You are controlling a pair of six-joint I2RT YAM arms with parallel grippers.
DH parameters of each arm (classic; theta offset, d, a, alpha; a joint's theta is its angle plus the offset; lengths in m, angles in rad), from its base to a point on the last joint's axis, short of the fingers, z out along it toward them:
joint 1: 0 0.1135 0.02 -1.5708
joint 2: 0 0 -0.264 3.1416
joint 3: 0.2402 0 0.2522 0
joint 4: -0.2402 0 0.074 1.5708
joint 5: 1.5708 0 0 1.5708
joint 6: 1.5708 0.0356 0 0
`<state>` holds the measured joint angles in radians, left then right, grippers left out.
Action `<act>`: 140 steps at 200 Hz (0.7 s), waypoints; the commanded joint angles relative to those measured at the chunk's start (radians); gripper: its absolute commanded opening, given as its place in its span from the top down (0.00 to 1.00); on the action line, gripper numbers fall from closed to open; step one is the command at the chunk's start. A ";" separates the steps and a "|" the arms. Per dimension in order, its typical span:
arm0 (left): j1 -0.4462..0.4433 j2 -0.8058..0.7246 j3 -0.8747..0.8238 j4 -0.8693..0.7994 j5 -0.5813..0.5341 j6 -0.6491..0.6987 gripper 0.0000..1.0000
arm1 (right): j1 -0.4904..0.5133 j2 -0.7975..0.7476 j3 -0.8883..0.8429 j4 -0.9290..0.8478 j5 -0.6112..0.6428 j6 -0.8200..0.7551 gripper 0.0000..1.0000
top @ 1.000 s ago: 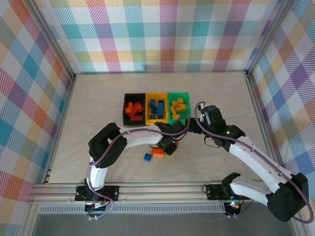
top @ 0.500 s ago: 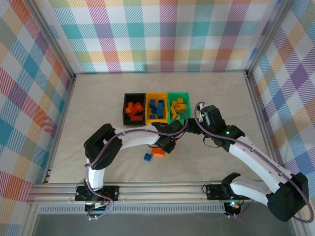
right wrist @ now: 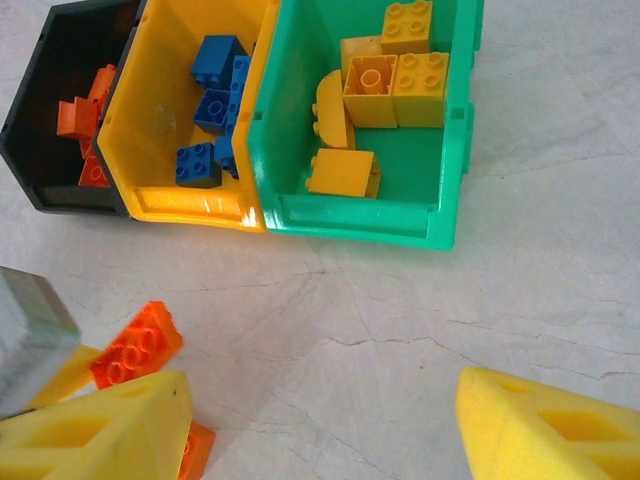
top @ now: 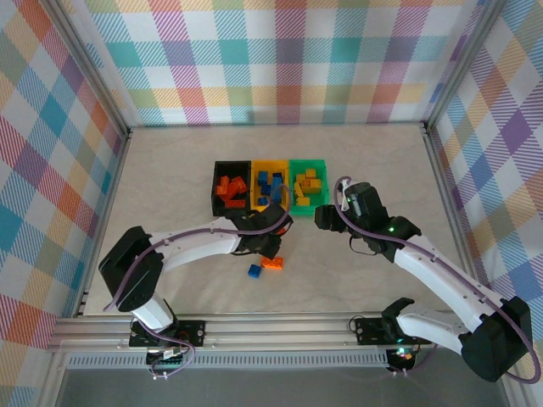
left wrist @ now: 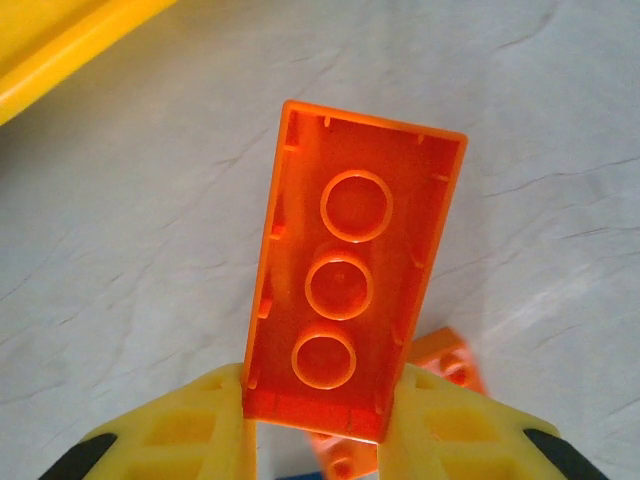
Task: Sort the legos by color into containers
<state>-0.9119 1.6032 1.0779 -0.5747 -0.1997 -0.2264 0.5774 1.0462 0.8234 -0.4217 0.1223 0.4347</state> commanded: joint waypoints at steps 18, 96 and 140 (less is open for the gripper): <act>0.116 -0.151 -0.056 -0.009 -0.063 -0.073 0.71 | 0.007 0.013 -0.015 0.045 -0.025 0.015 0.30; 0.457 -0.015 0.176 0.015 -0.008 -0.143 0.70 | 0.006 0.041 -0.024 0.055 -0.035 0.013 0.30; 0.539 0.182 0.350 -0.024 0.042 -0.146 0.71 | 0.007 0.034 -0.029 0.040 -0.040 0.012 0.29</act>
<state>-0.4026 1.7096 1.3502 -0.5644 -0.2008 -0.3542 0.5774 1.0847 0.8104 -0.3840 0.0994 0.4381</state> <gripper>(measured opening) 0.293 0.706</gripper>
